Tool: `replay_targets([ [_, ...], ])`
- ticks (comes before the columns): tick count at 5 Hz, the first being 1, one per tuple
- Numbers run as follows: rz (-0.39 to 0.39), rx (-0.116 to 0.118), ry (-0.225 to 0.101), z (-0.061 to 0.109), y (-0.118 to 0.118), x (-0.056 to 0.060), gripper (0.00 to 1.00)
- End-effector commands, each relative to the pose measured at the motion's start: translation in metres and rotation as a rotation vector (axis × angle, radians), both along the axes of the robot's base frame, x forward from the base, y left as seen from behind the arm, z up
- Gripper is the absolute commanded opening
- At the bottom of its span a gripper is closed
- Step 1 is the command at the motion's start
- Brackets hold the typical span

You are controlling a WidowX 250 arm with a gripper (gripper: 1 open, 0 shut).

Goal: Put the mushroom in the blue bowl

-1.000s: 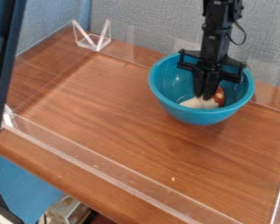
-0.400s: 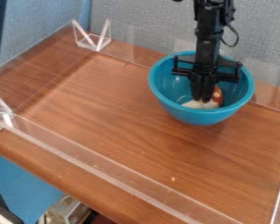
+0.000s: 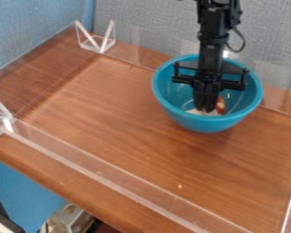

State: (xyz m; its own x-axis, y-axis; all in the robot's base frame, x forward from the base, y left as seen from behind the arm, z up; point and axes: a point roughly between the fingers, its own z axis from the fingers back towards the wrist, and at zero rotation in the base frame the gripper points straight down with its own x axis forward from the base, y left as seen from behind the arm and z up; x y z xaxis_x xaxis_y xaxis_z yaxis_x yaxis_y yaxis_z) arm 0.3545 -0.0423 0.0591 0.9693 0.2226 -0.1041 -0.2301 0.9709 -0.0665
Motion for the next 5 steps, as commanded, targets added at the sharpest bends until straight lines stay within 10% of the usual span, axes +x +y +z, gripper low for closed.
replay_targets([
  [1,-0.010,-0.004,-0.078,0.036,-0.003,-0.006,0.00],
  [5,-0.120,-0.011,-0.056,0.009,-0.010,0.034,0.00],
])
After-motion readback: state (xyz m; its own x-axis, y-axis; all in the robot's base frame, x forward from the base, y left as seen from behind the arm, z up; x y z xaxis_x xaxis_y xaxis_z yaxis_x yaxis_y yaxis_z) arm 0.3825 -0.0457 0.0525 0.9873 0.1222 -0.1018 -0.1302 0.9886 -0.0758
